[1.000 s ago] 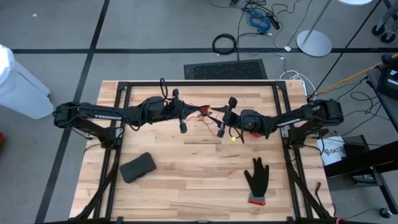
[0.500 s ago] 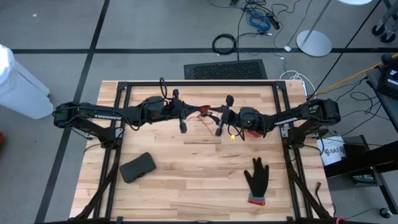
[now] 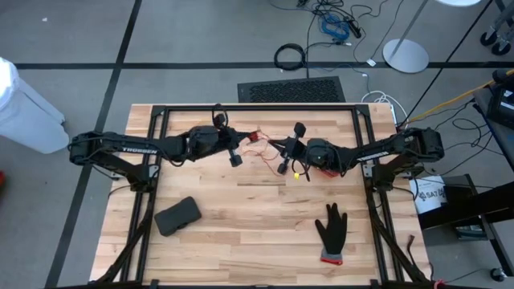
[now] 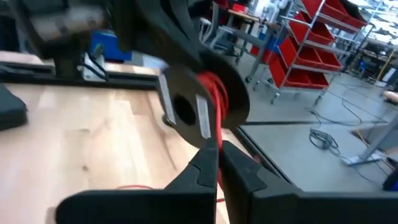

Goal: Coil cords
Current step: Uncoil the red wire from the black spool

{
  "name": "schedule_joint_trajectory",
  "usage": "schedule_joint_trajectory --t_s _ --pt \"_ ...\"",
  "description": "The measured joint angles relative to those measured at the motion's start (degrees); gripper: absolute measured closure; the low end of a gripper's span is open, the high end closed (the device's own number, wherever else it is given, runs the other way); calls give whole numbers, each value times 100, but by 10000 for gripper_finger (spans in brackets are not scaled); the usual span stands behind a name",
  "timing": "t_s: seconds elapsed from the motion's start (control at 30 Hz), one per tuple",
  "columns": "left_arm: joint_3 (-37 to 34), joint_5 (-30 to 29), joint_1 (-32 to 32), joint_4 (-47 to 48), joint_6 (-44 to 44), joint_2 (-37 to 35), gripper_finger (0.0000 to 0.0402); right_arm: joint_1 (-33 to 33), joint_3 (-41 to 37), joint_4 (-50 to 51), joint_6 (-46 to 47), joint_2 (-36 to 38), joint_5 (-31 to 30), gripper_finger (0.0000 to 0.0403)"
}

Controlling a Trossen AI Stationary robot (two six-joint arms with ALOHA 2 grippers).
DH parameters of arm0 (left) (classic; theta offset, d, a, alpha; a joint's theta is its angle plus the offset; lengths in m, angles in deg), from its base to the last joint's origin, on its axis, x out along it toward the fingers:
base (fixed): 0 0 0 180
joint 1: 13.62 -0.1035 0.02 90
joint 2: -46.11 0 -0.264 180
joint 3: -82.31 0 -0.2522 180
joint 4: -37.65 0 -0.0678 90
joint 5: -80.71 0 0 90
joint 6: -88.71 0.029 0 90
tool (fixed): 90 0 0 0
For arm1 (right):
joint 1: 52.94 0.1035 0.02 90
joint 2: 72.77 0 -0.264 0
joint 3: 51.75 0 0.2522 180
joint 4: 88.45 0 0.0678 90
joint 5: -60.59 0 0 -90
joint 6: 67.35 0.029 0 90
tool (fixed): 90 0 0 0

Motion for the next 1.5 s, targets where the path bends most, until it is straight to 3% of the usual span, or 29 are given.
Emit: schedule_joint_trajectory --t_s 0.1,0.2,0.33,0.43,0.73,0.93,1.1,1.2,1.37,1.5 --pt "2 -412 14 -12 163 67 402 133 67 -123 -109 45 178 402" --pt "4 -671 9 -308 167 239 402 196 312 -77 -96 -16 833 403" --pt "2 -821 3 -1124 42 533 402 204 784 643 14 -302 1369 403" --pt "2 -825 -3 -1724 -191 717 402 207 1080 1152 43 -546 1385 403" --pt "2 -502 141 -1661 -464 404 402 124 1126 2672 394 -555 -511 403" --pt "2 -239 370 -797 -695 66 402 41 1123 3069 569 -292 -1369 403" --pt "0 -1188 588 97 -578 108 402 292 1126 2692 278 65 -1251 403" --pt "-10 -1644 639 450 -578 130 402 593 1126 2319 -72 178 -786 403" --pt "-24 -1985 647 304 -593 136 402 1084 1131 1822 -268 142 119 403" --pt "-26 -1997 646 -408 -669 136 402 1279 1132 1874 -41 -8 203 403"
